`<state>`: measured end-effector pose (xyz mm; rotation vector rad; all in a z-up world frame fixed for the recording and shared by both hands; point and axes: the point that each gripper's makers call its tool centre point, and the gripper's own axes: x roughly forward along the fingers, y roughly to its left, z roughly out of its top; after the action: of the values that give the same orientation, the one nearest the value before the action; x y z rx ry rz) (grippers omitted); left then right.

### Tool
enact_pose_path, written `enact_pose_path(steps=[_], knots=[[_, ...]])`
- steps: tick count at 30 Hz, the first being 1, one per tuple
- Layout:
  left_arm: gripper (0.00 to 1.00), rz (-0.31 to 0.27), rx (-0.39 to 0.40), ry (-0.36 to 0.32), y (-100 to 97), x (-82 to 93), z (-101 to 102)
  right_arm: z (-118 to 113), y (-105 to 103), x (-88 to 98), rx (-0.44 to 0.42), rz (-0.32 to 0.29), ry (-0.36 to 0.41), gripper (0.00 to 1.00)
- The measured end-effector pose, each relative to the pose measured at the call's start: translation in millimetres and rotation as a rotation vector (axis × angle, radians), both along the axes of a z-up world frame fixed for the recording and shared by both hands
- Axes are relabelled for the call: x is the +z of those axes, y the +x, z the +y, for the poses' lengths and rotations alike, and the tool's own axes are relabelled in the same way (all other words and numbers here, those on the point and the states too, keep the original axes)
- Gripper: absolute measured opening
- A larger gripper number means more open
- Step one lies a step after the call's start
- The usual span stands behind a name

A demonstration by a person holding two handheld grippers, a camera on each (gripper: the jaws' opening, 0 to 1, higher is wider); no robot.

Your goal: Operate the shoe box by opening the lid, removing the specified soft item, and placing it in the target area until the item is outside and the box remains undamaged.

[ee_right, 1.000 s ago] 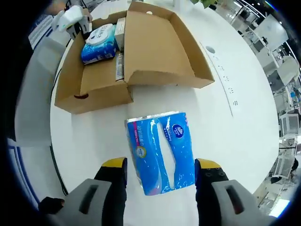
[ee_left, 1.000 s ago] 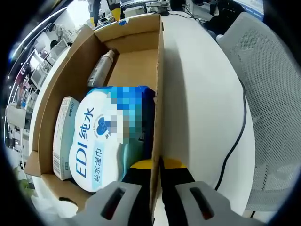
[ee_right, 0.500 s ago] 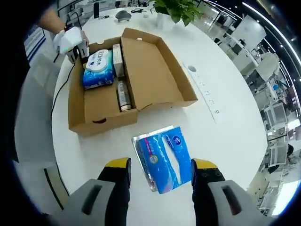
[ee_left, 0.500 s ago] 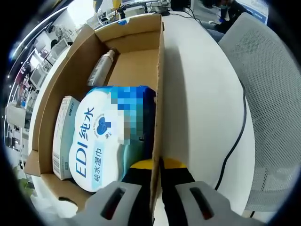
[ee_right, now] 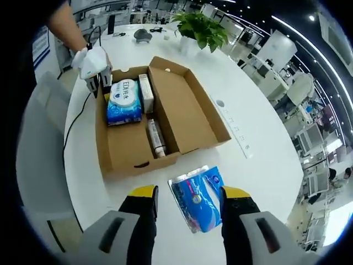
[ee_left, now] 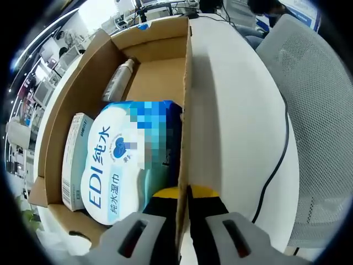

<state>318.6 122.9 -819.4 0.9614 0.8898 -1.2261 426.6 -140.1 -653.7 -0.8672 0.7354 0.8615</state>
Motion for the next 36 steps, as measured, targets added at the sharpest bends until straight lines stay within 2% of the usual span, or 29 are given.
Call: enact_pose_path(steps=[6,8,12,14,17,23,26,31,34,36], knots=[[0.02,-0.001,0.002,0.0,-0.5,0.2,0.1,8.5,-19.3,5.7,0.001,-0.041,0.0,0.45],[0.02,0.0,0.001,0.001,-0.3,0.0,0.2,5.3,-18.0,5.8,-0.007,-0.044,0.004,0.45],[0.02,-0.001,0.0,0.0,0.3,-0.1,0.0,7.4,-25.3,8.5,-0.116,-0.012,0.078,0.45],[0.02,-0.003,-0.001,0.0,0.4,0.3,-0.2,9.6,-23.5,12.5,-0.093,-0.054,0.093,0.44],[0.02,-0.004,-0.002,-0.001,0.8,0.8,-0.3,7.5,-25.6,19.2,-0.105,-0.088,0.077,0.44],[0.02,-0.008,-0.012,0.001,1.6,1.2,0.1,10.8,-32.8,31.9,-0.143,-0.105,0.092,0.42],[0.02,-0.008,-0.011,0.001,1.6,2.3,0.0,17.3,-40.7,37.9,-0.132,-0.12,0.094,0.42],[0.02,-0.008,-0.011,0.001,2.9,2.1,-0.4,29.4,-47.9,48.4,-0.156,-0.129,0.149,0.42],[0.02,-0.009,-0.008,0.001,3.0,2.7,-0.4,26.9,-51.3,49.1,-0.181,-0.149,0.136,0.41],[0.02,-0.005,-0.003,0.0,3.1,2.7,-0.5,29.5,-53.4,49.4,-0.241,-0.144,0.198,0.41]])
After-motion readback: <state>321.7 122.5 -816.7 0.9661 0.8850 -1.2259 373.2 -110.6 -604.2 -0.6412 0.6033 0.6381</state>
